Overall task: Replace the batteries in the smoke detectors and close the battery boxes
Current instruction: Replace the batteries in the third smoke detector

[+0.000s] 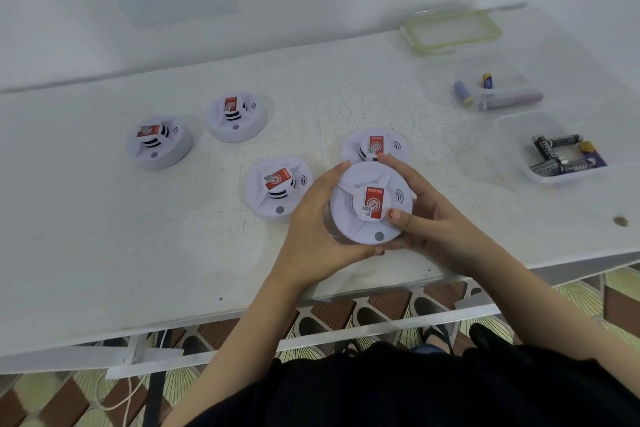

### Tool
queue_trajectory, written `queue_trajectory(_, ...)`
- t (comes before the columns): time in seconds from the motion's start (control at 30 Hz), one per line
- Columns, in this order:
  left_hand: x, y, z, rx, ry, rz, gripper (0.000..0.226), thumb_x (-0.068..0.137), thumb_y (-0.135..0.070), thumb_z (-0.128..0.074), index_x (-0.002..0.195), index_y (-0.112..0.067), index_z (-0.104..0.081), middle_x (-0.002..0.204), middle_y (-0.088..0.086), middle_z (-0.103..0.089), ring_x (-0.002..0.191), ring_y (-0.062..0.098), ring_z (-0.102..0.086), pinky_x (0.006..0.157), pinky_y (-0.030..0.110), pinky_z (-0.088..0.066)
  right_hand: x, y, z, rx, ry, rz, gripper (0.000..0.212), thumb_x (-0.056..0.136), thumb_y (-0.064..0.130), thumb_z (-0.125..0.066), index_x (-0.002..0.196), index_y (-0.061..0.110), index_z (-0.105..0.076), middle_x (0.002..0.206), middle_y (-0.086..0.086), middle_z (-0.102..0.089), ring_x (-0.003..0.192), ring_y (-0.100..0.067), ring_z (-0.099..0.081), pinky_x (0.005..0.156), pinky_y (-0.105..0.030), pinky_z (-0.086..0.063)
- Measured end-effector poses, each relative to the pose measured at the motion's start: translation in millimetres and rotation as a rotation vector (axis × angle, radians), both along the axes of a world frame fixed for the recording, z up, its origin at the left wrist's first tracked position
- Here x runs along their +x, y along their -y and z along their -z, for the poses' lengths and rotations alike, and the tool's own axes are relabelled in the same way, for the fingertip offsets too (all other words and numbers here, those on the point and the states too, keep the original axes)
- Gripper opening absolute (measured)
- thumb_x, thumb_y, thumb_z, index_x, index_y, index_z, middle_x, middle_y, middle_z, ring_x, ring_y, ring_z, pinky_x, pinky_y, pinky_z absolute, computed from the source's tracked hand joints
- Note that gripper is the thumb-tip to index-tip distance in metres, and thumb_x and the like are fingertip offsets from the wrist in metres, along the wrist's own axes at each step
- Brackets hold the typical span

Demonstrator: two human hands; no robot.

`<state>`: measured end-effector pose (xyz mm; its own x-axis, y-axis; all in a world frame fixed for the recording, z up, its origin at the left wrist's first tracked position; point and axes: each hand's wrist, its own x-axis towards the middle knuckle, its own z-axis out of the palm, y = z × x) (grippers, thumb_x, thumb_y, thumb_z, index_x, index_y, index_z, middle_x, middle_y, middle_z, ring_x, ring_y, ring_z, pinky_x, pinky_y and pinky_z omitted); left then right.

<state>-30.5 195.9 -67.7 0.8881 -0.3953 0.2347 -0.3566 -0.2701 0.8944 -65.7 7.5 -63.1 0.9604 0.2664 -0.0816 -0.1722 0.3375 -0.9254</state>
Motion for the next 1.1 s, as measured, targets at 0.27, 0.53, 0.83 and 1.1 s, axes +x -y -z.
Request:
queue_trajectory(0.27, -0.1, -0.2, 0.0, 0.009, 0.004, -0.005, 0.099, 0.057, -0.029, -0.092, 0.140, -0.009, -0.043, 0.135, -0.001, -0.053, 0.127, 0.004, -0.049, 0.104, 0.021, -0.042, 0.2, 0.2, 1.4, 0.011, 0.002, -0.021, 0.075, 0.077, 0.025, -0.074, 0.141, 0.034, -0.037, 0.140, -0.004, -0.048, 0.121, -0.031, -0.053, 0.074, -0.043, -0.057)
queue_trajectory(0.53, -0.7, -0.1, -0.6, 0.000, -0.009, -0.004, 0.098, 0.059, -0.034, -0.091, 0.140, -0.011, -0.042, 0.135, -0.001, -0.054, 0.127, 0.008, -0.050, 0.105, 0.030, -0.045, -1.0, -0.3, 0.6, -0.010, 0.001, 0.009, 0.065, 0.085, 0.008, -0.061, 0.141, 0.032, -0.037, 0.137, -0.003, -0.052, 0.119, -0.030, -0.056, 0.073, -0.042, -0.057)
queue_trajectory(0.83, -2.2, 0.3, -2.9, 0.006, -0.006, 0.000, 0.098, 0.057, -0.037, -0.089, 0.140, -0.012, -0.042, 0.135, -0.001, -0.054, 0.127, 0.007, -0.050, 0.105, 0.028, -0.045, -1.3, -0.9, -0.2, -0.041, 0.017, 0.015, 0.066, 0.084, 0.009, -0.058, 0.141, 0.033, -0.036, 0.137, -0.001, -0.051, 0.120, -0.028, -0.055, 0.071, -0.041, -0.057)
queue_trajectory(1.1, -3.0, -0.3, -2.0, 0.005, -0.026, -0.010, 0.100, 0.056, -0.026, -0.094, 0.140, -0.009, -0.043, 0.134, -0.002, -0.054, 0.126, 0.004, -0.050, 0.103, 0.022, -0.043, -1.9, -2.6, -0.5, -0.060, 0.005, 0.036, 0.066, 0.082, 0.016, -0.063, 0.140, 0.035, -0.037, 0.140, 0.001, -0.048, 0.120, -0.027, -0.055, 0.072, -0.044, -0.057)
